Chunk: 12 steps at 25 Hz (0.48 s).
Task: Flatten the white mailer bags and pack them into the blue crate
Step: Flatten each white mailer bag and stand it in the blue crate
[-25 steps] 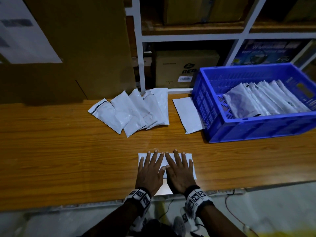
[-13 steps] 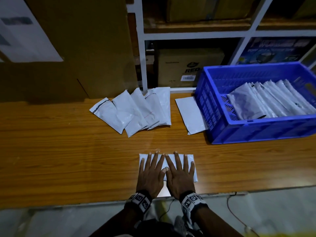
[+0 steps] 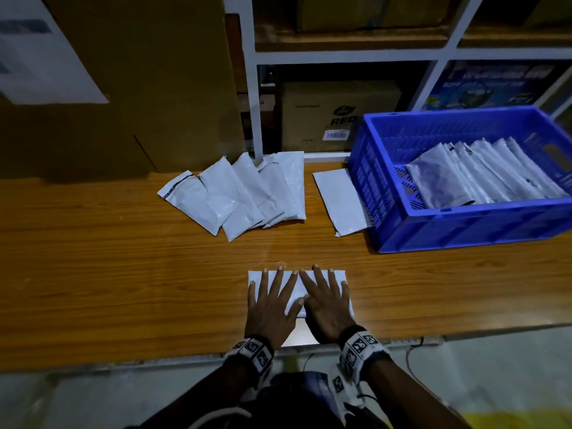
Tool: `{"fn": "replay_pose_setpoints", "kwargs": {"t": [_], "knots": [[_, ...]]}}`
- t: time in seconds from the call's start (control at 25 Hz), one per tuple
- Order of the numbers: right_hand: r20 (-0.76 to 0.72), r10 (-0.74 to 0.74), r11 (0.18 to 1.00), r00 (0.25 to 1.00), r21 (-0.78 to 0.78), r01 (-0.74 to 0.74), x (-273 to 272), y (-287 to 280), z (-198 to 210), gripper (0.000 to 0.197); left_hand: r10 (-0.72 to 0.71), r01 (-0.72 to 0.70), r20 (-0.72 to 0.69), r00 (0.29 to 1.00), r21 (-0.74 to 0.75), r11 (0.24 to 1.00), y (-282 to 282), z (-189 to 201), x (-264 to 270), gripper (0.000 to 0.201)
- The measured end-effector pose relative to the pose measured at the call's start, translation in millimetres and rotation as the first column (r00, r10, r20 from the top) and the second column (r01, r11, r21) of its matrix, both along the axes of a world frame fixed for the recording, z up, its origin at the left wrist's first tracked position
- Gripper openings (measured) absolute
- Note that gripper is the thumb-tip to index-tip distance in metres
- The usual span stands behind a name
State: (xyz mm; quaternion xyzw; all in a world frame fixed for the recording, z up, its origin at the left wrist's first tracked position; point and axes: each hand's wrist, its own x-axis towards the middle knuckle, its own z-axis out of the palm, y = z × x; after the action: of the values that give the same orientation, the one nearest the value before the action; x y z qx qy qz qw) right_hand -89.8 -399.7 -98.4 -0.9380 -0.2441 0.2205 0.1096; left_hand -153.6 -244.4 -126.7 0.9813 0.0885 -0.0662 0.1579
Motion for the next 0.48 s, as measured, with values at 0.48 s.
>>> {"fn": "replay_pose_setpoints", "kwargs": {"t": [0.48], "knots": [[0.134, -0.117, 0.993, 0.984, 0.023, 0.115, -12, 1, -9, 0.054, 0.013, -0.014, 0.041, 0.999, 0.026, 1.000, 0, 2, -2, 0.058]]}}
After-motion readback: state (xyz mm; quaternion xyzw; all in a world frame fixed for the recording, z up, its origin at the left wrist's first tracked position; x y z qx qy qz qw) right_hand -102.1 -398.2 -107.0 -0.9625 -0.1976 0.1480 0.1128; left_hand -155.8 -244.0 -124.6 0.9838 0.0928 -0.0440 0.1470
